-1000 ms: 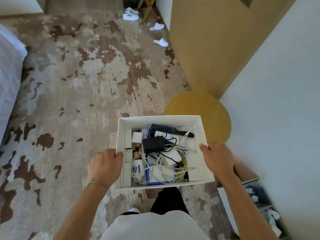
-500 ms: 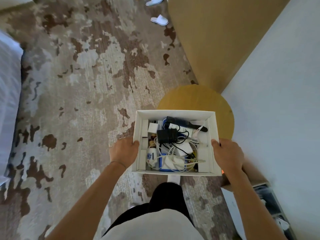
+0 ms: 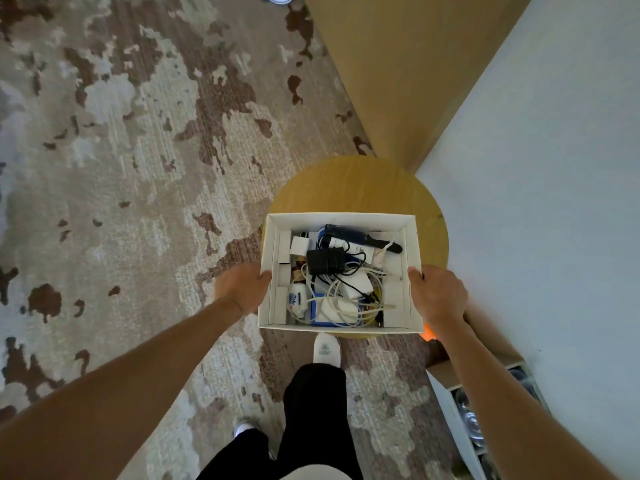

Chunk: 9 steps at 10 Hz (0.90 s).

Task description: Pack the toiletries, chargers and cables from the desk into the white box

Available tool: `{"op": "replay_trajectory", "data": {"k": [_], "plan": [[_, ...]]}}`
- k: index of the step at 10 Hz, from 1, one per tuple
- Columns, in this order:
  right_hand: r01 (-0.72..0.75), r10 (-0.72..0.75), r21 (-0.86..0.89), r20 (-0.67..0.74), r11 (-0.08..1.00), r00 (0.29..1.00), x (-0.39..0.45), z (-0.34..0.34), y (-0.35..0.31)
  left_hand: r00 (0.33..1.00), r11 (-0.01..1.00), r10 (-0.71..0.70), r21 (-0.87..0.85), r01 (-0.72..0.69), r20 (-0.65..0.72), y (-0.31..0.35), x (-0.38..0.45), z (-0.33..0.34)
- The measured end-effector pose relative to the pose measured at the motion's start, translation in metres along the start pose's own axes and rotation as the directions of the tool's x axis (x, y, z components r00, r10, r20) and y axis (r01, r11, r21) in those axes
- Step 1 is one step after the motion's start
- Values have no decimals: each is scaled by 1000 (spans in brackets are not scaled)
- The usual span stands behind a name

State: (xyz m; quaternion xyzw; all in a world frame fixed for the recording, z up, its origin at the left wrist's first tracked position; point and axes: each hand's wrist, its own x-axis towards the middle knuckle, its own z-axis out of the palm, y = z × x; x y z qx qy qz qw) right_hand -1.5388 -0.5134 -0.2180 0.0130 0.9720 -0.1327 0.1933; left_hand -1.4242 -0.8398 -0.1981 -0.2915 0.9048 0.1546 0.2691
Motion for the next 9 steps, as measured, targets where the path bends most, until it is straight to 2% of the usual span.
{"op": "replay_trajectory", "data": {"k": [4, 6, 7, 9], "plan": [[4, -7, -63, -45, 998, 999, 71, 31, -3, 999, 999, 34, 3, -34, -40, 16, 84, 21], [-1, -2, -30, -90, 1000, 996, 85, 40, -2, 998, 1000, 25, 1, -25, -65, 23, 101, 24], [10, -12, -44, -51, 999, 999, 90, 41, 0, 999, 999, 32, -25, -34, -41, 23, 105, 21], [-44, 94, -194, 256, 980, 962, 96, 6, -14, 979, 999, 22, -46, -13, 201, 28, 91, -7]]}}
